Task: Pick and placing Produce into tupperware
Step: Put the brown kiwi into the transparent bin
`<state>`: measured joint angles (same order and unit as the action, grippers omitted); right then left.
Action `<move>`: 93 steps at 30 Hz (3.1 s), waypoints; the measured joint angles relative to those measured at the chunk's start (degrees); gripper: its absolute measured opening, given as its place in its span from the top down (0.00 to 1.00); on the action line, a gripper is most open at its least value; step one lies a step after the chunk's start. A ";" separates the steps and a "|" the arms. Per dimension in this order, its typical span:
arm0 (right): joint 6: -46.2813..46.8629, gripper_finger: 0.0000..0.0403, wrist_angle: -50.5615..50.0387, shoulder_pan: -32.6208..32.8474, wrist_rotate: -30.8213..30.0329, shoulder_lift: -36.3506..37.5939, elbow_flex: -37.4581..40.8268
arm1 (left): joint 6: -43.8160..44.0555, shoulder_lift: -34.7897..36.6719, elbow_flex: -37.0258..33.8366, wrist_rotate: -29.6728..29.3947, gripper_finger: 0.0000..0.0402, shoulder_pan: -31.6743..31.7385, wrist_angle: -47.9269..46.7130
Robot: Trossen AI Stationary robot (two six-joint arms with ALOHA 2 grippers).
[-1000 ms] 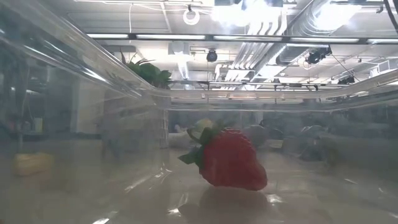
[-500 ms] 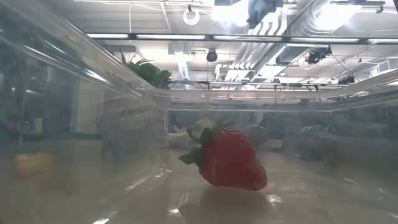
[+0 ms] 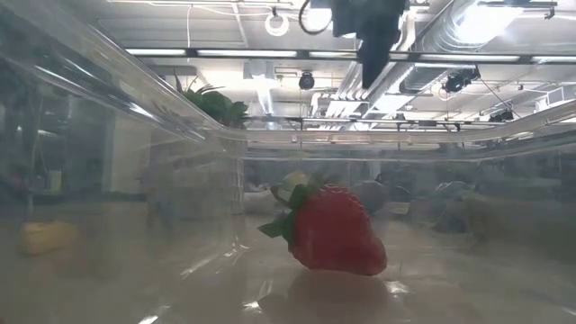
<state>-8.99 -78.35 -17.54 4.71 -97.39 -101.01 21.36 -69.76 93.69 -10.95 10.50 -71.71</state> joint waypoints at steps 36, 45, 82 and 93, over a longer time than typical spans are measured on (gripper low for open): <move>-13.04 0.34 6.73 4.56 -1.09 -10.68 2.55 | -0.22 0.02 0.00 0.93 0.55 0.00 -7.15; -12.94 0.34 9.55 4.01 0.23 -10.94 2.55 | 0.42 0.02 0.00 0.93 0.55 0.00 -7.80; -10.46 0.34 20.17 3.82 -1.52 3.83 23.26 | 4.62 0.02 -0.02 -1.37 0.55 0.00 -7.65; -13.79 0.34 21.09 4.54 0.04 0.37 23.38 | 4.60 0.02 -0.02 -2.17 0.55 0.00 -7.65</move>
<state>-22.78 -57.25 -13.00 4.75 -97.03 -77.62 25.96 -69.73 93.67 -13.13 10.50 -79.35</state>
